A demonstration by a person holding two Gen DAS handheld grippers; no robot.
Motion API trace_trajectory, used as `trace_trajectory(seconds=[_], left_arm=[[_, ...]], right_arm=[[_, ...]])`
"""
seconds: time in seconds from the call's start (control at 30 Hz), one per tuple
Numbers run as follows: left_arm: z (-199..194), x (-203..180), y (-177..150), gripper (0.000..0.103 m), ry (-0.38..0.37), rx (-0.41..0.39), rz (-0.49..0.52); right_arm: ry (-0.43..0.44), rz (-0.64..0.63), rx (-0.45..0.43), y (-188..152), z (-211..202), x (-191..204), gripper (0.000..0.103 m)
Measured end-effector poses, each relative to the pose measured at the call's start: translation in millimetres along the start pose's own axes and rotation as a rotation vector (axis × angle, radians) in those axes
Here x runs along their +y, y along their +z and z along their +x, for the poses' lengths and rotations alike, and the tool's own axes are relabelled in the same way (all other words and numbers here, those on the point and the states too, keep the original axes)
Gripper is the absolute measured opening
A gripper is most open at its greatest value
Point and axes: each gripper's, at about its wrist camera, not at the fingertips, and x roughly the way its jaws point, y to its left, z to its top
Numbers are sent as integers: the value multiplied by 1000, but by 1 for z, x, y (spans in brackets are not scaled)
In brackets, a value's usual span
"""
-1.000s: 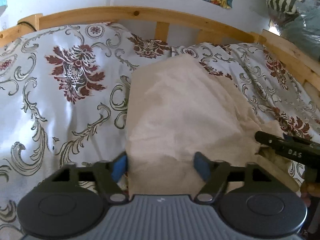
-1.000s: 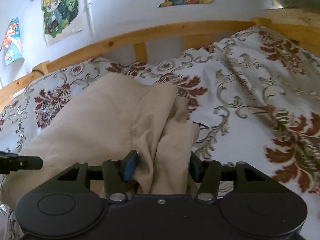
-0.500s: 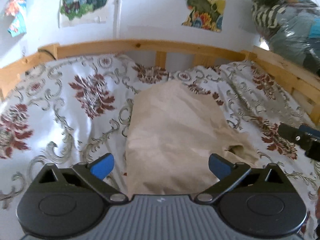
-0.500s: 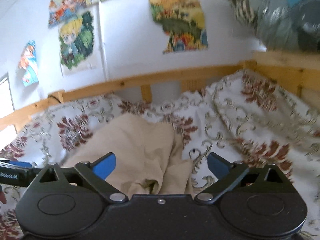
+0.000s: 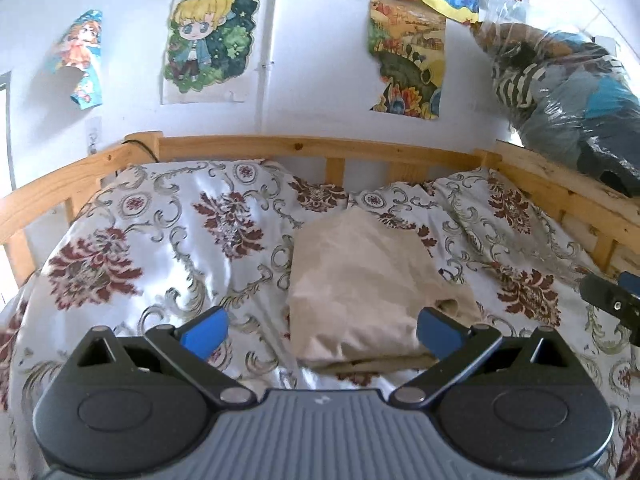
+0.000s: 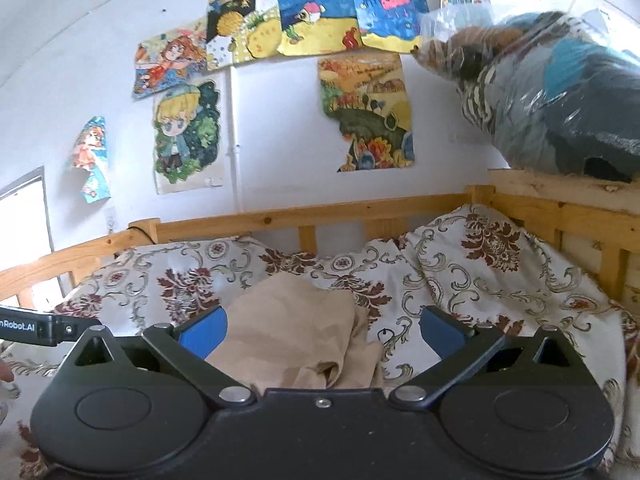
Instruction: Fold large clothes
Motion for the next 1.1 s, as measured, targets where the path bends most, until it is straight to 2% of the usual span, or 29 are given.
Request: trace_trajectory(seconds=[0.17, 0.27, 0.4, 0.63, 1.1], left_arm=[[-12, 8, -19, 102, -2, 12, -58], [-15, 9, -27, 102, 9, -5, -33], [-12, 6, -40, 102, 38, 7, -4], [-4, 9, -52, 102, 48, 55, -20], [-5, 8, -52, 102, 47, 48, -23]], right_arm=[[-9, 4, -6, -17, -29, 9, 102], [-23, -12, 0, -28, -37, 12, 102], [-21, -26, 29, -34, -32, 13, 102], [-35, -12, 87, -42, -19, 9, 102], [-34, -16, 104, -44, -17, 9, 102]])
